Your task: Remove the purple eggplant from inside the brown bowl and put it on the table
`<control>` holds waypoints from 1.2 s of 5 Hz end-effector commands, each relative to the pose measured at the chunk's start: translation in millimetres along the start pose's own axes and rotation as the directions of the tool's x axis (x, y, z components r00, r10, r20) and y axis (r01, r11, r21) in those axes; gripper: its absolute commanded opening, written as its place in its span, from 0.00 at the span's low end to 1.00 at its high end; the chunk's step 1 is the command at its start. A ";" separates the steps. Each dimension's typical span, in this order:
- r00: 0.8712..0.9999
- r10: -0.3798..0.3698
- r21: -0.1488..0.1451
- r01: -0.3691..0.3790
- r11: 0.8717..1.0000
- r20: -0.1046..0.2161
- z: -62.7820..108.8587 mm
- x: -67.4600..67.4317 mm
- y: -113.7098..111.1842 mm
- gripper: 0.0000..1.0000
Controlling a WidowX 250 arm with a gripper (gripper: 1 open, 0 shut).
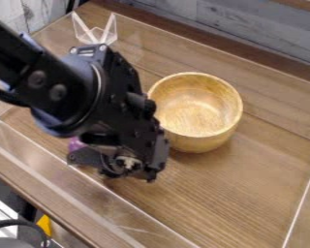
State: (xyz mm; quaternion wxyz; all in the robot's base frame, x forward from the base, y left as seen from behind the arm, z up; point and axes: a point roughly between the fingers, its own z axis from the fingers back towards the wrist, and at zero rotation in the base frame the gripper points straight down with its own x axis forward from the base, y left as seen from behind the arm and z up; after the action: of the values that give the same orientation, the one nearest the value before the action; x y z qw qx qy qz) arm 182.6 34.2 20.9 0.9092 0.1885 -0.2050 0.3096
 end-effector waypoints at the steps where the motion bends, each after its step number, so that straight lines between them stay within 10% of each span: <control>1: 0.999 -0.031 -0.009 0.031 0.999 0.015 9.8 -3.6 -0.4 1.00; 3: 0.993 -0.114 -0.012 0.115 0.993 0.042 15.5 -18.0 -22.8 1.00; 4: 0.983 -0.173 -0.018 0.175 0.984 0.062 21.1 -27.4 -28.1 0.00; 6: 0.958 -0.269 -0.032 0.273 0.961 0.096 27.8 -33.5 -36.6 0.00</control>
State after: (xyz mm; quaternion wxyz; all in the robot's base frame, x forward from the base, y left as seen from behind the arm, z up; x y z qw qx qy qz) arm 172.1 -18.9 18.0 0.9363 0.2151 -0.2195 0.1702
